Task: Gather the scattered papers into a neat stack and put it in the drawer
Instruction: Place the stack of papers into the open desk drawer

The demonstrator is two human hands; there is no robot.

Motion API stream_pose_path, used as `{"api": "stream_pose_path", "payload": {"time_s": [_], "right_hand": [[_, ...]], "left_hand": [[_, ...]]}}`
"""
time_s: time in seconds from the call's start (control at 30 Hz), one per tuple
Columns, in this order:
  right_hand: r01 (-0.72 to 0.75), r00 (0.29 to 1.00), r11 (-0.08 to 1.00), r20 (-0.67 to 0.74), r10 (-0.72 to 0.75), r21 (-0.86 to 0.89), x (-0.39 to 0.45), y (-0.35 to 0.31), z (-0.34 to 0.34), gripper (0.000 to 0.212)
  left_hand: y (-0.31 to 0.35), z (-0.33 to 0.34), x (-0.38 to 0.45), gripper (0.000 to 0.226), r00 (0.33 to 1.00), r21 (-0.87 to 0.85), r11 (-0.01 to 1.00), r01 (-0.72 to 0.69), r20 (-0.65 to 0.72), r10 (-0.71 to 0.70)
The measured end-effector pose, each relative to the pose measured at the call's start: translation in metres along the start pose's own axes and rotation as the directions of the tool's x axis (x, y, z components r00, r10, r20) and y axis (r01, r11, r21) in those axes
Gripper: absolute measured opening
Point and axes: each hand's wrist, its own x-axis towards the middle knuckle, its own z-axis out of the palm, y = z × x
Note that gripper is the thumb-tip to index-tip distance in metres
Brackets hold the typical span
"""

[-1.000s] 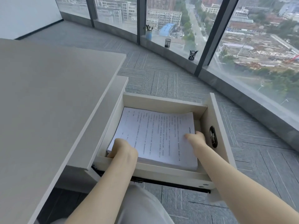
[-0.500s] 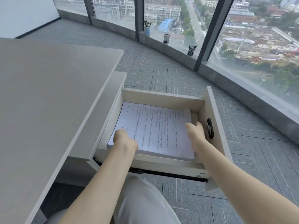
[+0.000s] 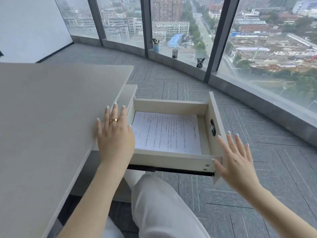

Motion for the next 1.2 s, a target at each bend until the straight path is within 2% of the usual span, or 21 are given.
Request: {"api": "stream_pose_path", "payload": {"time_s": [0.07,0.13,0.3,0.53,0.83,0.97,1.07,1.2], "right_hand": [[-0.068,0.995,0.997,0.068,0.070,-0.032,-0.009,0.004,-0.003,0.074],[-0.089,0.988,0.995,0.125,0.092,-0.034,-0.013,0.003,-0.003,0.073],[-0.073,0.986,0.997,0.152,0.073,-0.006,-0.014,0.004,-0.003,0.072],[-0.039,0.982,0.998,0.183,0.046,-0.045,-0.009,-0.016,0.004,0.073],[0.095,0.976,0.995,0.197,-0.097,0.020,-0.001,-0.073,0.022,0.073],[0.137,0.969,0.982,0.190,-0.160,0.130,0.002,-0.101,0.033,0.073],[0.143,0.958,0.949,0.204,-0.204,0.281,0.004,-0.120,0.042,0.074],[-0.004,0.953,0.843,0.257,-0.159,0.538,0.009,-0.146,0.056,0.082]], "left_hand": [[-0.012,-0.012,-0.008,0.056,0.997,0.122,0.991,0.045,0.049,-0.052],[-0.022,-0.023,-0.016,0.055,0.993,0.161,0.984,0.078,0.078,-0.091],[-0.041,-0.042,-0.032,0.046,0.985,0.118,0.986,0.121,0.107,-0.134],[-0.045,-0.036,-0.037,0.062,0.993,0.104,0.991,0.083,0.080,-0.091],[-0.050,-0.040,-0.037,0.064,0.992,0.048,0.997,0.063,0.105,-0.068],[-0.051,-0.038,-0.038,0.064,0.995,0.068,0.997,0.047,0.087,-0.053],[-0.050,-0.037,-0.040,0.064,0.996,0.075,0.997,0.038,0.078,-0.044],[-0.050,-0.039,-0.042,0.062,0.998,0.048,0.998,0.038,0.054,-0.040]]}}
